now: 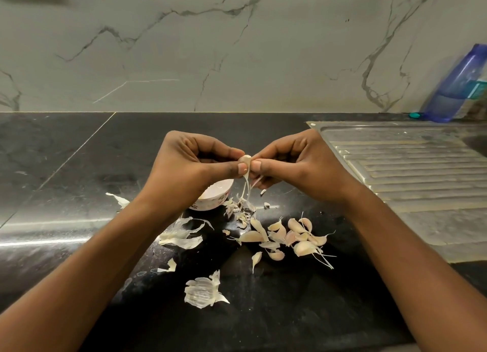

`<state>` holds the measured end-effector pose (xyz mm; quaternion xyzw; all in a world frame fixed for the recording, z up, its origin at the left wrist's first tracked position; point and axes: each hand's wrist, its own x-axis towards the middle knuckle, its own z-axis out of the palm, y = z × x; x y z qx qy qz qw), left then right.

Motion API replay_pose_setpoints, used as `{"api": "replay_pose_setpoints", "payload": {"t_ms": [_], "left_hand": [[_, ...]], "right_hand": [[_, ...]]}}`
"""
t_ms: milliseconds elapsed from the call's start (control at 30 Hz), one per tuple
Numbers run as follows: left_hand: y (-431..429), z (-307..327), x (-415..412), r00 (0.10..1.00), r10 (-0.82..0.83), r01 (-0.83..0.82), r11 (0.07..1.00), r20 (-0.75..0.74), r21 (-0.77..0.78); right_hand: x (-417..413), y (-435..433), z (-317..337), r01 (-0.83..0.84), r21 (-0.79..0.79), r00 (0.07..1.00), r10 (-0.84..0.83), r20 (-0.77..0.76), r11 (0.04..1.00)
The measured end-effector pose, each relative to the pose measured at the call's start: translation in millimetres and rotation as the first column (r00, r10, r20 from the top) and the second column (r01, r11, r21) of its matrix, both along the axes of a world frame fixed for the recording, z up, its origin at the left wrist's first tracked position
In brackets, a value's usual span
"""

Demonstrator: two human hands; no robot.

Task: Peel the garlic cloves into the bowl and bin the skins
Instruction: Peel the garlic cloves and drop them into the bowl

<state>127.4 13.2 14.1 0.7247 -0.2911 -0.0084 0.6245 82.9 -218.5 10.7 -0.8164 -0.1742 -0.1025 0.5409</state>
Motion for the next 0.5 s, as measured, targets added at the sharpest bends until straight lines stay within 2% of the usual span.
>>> {"api": "replay_pose_setpoints", "payload": {"t_ms": [233, 500], "left_hand": [[1, 1, 1, 0.999, 0.038, -0.038, 0.999, -0.007, 0.012], [0, 0, 1, 0.999, 0.036, -0.035, 0.999, -0.013, 0.019]], "right_hand": [[4, -14, 0, 0.01, -0.191, 0.997, -0.023, -0.067, 0.982], [7, -15, -4, 0.114, -0.334, 0.993, -0.12, 0.001, 0.936]]}}
